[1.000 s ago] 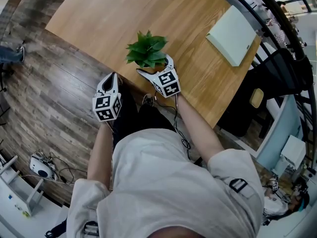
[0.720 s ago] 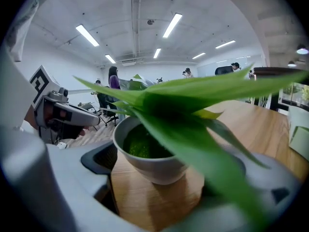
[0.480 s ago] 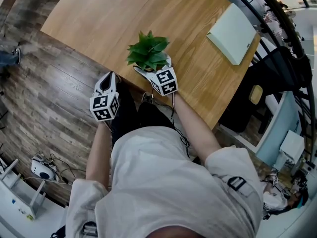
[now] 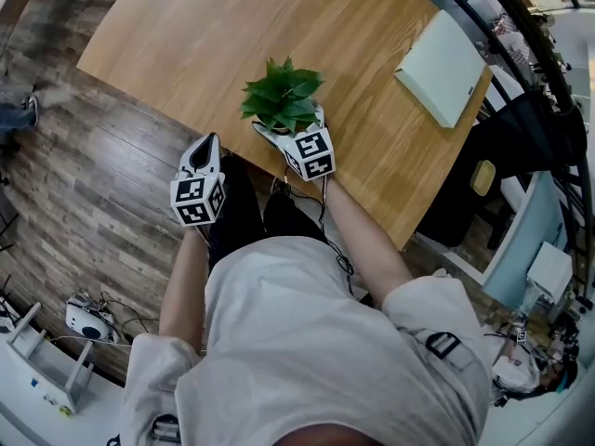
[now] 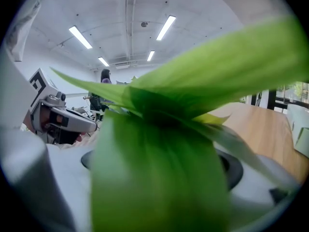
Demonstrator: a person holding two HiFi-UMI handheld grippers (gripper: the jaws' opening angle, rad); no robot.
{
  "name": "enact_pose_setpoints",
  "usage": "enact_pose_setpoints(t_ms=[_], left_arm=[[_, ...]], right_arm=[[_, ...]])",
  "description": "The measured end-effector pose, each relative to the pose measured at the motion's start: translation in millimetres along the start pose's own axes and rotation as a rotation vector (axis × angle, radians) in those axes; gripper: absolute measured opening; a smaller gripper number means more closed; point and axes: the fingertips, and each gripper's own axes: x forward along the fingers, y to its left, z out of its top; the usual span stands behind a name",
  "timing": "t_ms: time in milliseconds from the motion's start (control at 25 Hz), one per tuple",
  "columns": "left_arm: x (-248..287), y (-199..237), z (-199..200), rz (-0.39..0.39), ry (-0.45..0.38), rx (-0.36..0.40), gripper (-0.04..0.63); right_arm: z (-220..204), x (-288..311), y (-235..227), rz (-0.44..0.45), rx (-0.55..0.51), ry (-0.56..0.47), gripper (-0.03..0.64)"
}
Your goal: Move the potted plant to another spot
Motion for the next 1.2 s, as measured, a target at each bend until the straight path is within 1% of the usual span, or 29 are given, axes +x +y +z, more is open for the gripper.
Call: enact_pose_setpoints(t_ms=[440,720,960,1200], left_arm=[[13,-2,4,-0.032,0.027,0.024,0.012],[22,-9,12,-0.064,0.030,0.039,0.012],[40,-17,39,-0.112,0.020,0.076,0.012],[55,-17,80,-0.176,0.001,0.139,0.012]], right_arm=[[3,-1,-2,-0.012,0.037,-0.028,0.517],[13,-9,-7,-0.034,0.039,-0.051,0.517],[35,-15,-19,-0.066,0.051,-0.089,0.517],[69,-25,-28,-0.124,0.058,-0.141,0.518]])
